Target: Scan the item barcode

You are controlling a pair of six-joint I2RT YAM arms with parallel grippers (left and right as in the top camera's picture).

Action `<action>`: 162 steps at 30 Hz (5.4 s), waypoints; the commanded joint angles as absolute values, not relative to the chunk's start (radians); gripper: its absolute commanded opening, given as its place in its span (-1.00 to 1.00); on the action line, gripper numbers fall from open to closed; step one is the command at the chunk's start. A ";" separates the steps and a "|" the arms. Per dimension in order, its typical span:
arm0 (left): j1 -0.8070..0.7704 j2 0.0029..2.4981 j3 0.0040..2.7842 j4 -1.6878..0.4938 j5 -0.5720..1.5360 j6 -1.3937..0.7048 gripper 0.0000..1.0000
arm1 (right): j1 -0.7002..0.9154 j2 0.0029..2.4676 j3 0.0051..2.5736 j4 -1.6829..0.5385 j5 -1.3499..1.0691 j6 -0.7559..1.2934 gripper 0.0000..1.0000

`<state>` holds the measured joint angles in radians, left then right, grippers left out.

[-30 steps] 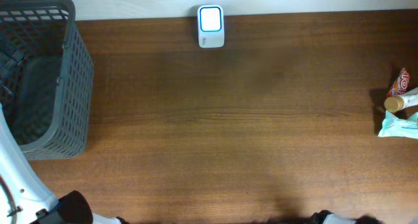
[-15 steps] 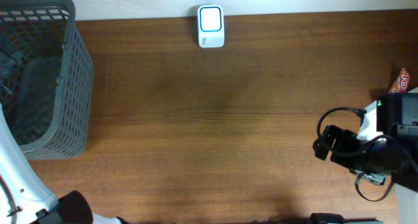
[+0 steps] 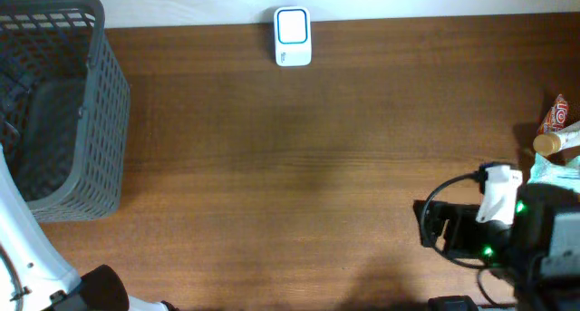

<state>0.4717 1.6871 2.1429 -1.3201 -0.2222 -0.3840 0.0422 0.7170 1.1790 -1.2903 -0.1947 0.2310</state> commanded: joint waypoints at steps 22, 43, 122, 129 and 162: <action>0.476 1.686 2.146 -1.330 -0.233 -0.368 0.98 | 0.078 0.003 0.252 -0.339 -0.138 -0.023 0.97; 0.476 1.686 2.146 -1.330 -0.233 -0.368 0.98 | 0.043 0.003 0.006 -0.083 0.009 -0.034 0.97; -0.133 0.452 0.511 -0.327 -0.251 -0.403 0.98 | 0.006 0.003 0.006 -0.082 0.005 0.042 0.97; -0.107 0.294 0.233 0.018 -0.214 -0.346 0.98 | 0.006 0.004 0.006 -0.082 0.005 0.042 0.97; 0.009 0.004 0.009 -0.086 0.003 0.015 0.98 | 0.006 0.004 0.006 -0.082 0.005 0.042 0.97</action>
<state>-0.0074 0.0120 0.0162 -0.0841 0.0078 0.0002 0.0124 0.0116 0.0132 -0.0784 -0.0029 0.0311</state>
